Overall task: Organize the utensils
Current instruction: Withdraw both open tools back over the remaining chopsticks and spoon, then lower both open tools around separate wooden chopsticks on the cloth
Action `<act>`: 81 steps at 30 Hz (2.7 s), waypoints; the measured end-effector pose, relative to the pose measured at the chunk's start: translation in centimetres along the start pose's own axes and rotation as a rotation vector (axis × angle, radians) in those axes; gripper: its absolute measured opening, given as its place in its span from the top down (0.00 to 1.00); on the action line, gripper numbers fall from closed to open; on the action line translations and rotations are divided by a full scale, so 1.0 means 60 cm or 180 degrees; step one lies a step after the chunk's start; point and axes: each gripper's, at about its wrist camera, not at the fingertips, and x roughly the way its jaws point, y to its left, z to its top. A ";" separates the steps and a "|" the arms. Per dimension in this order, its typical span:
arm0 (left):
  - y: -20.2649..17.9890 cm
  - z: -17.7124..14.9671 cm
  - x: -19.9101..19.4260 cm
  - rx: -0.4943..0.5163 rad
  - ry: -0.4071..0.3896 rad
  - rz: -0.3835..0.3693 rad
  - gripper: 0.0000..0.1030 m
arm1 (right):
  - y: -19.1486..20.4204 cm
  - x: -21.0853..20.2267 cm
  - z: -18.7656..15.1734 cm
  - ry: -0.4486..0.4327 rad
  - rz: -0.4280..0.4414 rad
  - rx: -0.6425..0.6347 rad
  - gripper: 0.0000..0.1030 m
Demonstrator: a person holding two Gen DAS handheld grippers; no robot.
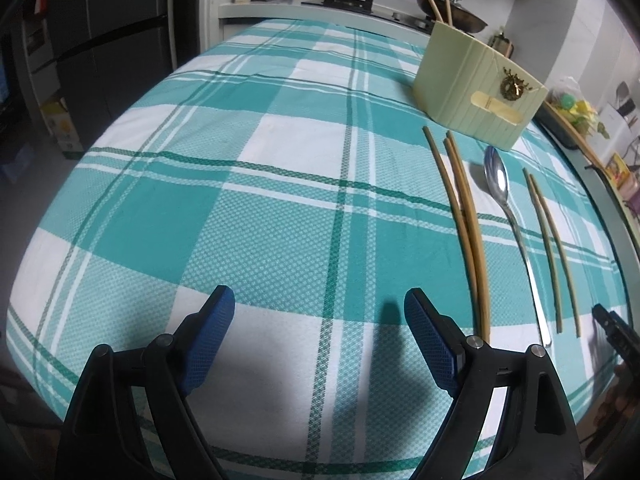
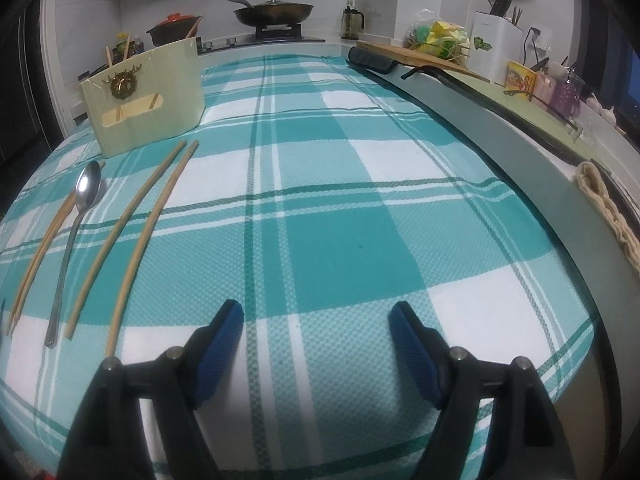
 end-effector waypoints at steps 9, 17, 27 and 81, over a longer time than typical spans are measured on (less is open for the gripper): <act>-0.008 -0.021 0.003 0.0200 -0.0024 0.0258 0.00 | 0.006 0.002 -0.006 -0.0023 0.0013 0.0054 0.13; -0.015 -0.027 0.006 0.0298 -0.0079 0.0345 0.00 | 0.002 0.002 -0.008 -0.0054 0.0022 0.0037 0.13; -0.017 -0.040 -0.003 0.0373 -0.0169 0.0316 0.00 | -0.004 0.000 -0.005 -0.0007 0.0154 -0.0023 0.12; -0.136 0.131 0.123 0.0578 0.0211 0.0024 0.00 | 0.148 0.034 0.051 0.0018 0.0817 -0.0719 0.45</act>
